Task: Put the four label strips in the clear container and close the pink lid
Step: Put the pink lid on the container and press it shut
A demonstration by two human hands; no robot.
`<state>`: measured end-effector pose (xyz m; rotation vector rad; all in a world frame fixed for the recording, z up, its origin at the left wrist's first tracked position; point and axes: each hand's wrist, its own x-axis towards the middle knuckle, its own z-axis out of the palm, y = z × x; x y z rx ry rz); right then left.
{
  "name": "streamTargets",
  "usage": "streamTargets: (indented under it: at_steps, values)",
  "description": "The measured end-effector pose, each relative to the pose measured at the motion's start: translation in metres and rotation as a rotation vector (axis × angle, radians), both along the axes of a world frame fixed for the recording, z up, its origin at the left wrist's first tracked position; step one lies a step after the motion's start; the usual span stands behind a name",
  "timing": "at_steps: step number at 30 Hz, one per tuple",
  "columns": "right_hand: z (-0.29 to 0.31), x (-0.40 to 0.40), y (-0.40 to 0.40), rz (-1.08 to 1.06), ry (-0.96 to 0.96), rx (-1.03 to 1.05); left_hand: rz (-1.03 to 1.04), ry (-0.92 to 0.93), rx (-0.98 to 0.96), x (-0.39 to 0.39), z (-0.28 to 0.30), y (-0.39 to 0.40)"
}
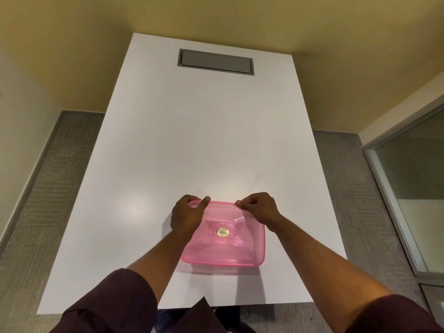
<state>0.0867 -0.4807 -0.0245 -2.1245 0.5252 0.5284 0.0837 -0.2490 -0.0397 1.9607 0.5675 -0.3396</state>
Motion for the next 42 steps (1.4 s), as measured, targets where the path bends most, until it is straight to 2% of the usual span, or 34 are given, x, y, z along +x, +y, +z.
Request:
streamTargets:
  at_steps: [3, 5, 8, 10, 19, 24, 28, 37, 42]
  values:
    - [-0.001, -0.022, 0.005, -0.096, -0.080, 0.036, 0.001, -0.006, -0.097, 0.000, 0.003, 0.006]
    - [-0.005, -0.038, 0.007, -0.258, -0.078, 0.098, 0.030, 0.055, -0.148, -0.001, 0.007, 0.014]
    - [-0.009, -0.059, 0.004, -0.481, 0.102, 0.203, 0.076, 0.229, -0.197, -0.013, 0.007, 0.027]
    - [-0.011, -0.070, 0.006, -0.533, 0.207, 0.312, 0.108, 0.346, -0.283, -0.026, 0.006, 0.028]
    - [0.004, -0.043, 0.009, -0.541, 0.250, 0.399, 0.127, 0.375, -0.354, -0.009, 0.027, 0.022]
    - [0.018, 0.009, 0.011, -0.502, 0.177, 0.432, 0.148, 0.343, -0.384, 0.037, 0.035, 0.027]
    - [0.029, 0.066, 0.012, -0.490, 0.112, 0.414, 0.084, 0.272, -0.380, 0.086, 0.037, 0.027]
    - [0.024, 0.182, 0.009, -0.452, 0.102, 0.327, 0.046, 0.204, -0.345, 0.197, 0.035, 0.022]
    - [0.010, 0.219, 0.006, -0.457, 0.101, 0.302, 0.066, 0.209, -0.350, 0.232, 0.023, 0.016]
